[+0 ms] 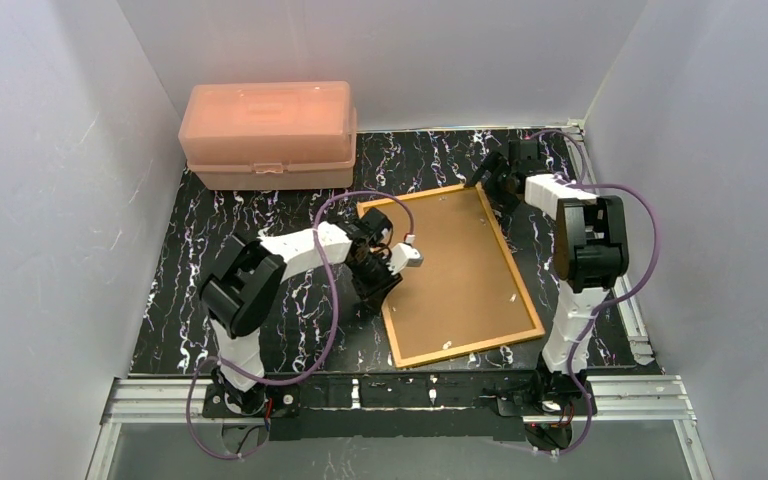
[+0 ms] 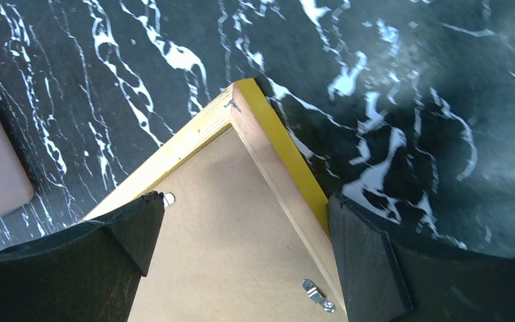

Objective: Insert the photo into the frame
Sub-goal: Adjust the photo frame at the center of the board.

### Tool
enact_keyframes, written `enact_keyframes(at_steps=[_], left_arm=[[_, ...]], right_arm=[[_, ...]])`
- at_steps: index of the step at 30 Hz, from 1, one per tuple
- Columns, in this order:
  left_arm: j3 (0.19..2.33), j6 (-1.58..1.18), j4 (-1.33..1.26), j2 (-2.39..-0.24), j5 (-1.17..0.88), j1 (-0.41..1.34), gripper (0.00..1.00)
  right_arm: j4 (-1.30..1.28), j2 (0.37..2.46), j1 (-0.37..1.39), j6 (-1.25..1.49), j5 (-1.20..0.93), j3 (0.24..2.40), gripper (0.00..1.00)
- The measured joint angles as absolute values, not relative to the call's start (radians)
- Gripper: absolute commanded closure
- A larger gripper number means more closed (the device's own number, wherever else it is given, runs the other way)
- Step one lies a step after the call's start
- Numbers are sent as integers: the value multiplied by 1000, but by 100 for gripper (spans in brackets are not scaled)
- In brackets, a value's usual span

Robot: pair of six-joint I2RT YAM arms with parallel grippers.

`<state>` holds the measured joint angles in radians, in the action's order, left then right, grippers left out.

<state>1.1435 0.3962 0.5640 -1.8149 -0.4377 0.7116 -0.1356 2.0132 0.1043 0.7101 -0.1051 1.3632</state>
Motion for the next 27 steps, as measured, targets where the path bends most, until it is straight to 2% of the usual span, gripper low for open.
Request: enact_keyframes(at_steps=[17, 23, 27], left_arm=[[1396, 237, 651, -2014, -487, 827, 78], [1443, 203, 644, -2054, -535, 880, 78], [1443, 196, 577, -2055, -532, 876, 74]], right_arm=[[-65, 2157, 210, 636, -94, 1556, 1], [9, 2157, 270, 628, -154, 1552, 1], [-7, 2164, 368, 658, -264, 1536, 1]])
